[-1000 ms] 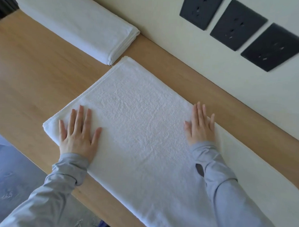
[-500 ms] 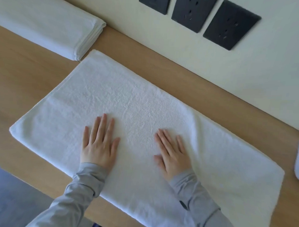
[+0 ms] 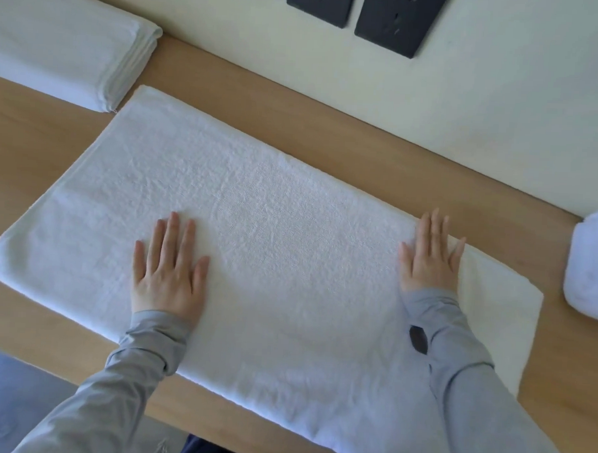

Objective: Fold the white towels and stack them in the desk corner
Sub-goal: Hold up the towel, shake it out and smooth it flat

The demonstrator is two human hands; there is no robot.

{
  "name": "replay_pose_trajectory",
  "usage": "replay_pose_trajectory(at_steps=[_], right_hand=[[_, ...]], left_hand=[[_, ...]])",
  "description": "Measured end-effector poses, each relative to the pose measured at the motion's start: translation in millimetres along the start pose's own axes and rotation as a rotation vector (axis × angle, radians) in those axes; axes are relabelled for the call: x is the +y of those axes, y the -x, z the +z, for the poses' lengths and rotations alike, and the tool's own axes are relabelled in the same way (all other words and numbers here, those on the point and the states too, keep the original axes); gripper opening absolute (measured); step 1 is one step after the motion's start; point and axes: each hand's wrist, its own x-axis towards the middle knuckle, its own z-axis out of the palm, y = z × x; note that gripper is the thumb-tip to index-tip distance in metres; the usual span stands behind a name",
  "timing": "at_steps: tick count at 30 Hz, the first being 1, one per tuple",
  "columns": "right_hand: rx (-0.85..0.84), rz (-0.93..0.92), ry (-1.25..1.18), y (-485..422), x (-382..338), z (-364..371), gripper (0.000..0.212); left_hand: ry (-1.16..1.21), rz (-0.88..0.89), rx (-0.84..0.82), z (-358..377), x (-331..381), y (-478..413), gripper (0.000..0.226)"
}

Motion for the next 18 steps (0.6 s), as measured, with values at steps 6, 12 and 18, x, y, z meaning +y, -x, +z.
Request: replay_pose_trajectory(at_steps=[6, 12, 18], right_hand=[[0.062, -0.454, -0.116, 104.2, -117.7, 23.1, 0.062], [-0.071, -0.638, -0.04, 159.4, -118.9, 43.2, 0.058], [-0.049, -0.471, 0.089, 131.1, -23.6, 32.3, 0.06]], left_hand=[[0.004, -0.004, 0.024, 2.3, 0.2, -0.4, 0.059], [0.017, -0.003, 0.031, 0.9, 3.4, 1.3, 0.061], [0.028, 0.0, 0.034, -2.3, 5.3, 1.6, 0.064]])
